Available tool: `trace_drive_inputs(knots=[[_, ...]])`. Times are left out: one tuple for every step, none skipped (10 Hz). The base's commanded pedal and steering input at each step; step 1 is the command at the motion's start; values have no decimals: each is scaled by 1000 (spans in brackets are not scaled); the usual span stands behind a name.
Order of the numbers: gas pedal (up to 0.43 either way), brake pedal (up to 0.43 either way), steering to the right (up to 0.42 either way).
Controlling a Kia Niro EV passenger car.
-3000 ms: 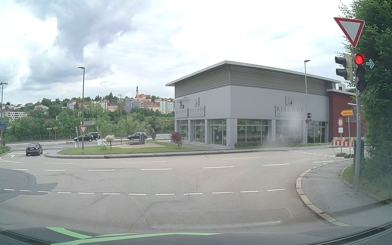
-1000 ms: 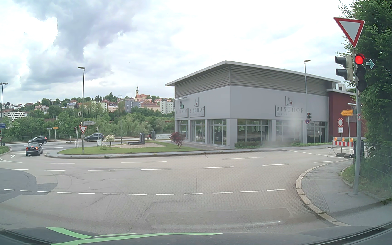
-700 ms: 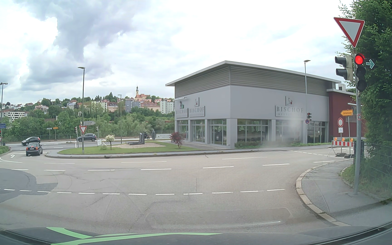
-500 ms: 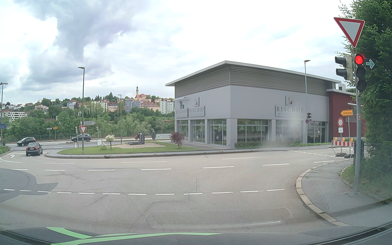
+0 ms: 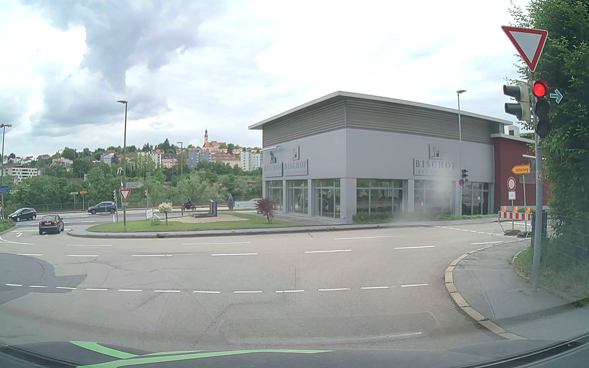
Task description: Follow the waypoints while adhering to traffic rules and regulations
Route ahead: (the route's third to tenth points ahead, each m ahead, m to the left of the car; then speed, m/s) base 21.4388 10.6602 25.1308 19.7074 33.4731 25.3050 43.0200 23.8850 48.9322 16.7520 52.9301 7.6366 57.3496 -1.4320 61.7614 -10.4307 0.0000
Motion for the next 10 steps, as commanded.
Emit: trace_drive_inputs(knots=[[0, 366, 0], [0, 372, 0], [0, 366, 0], [0, 366, 0], [0, 366, 0], [0, 366, 0], [0, 366, 0], [0, 366, 0], [0, 366, 0], [0, 366, 0]])
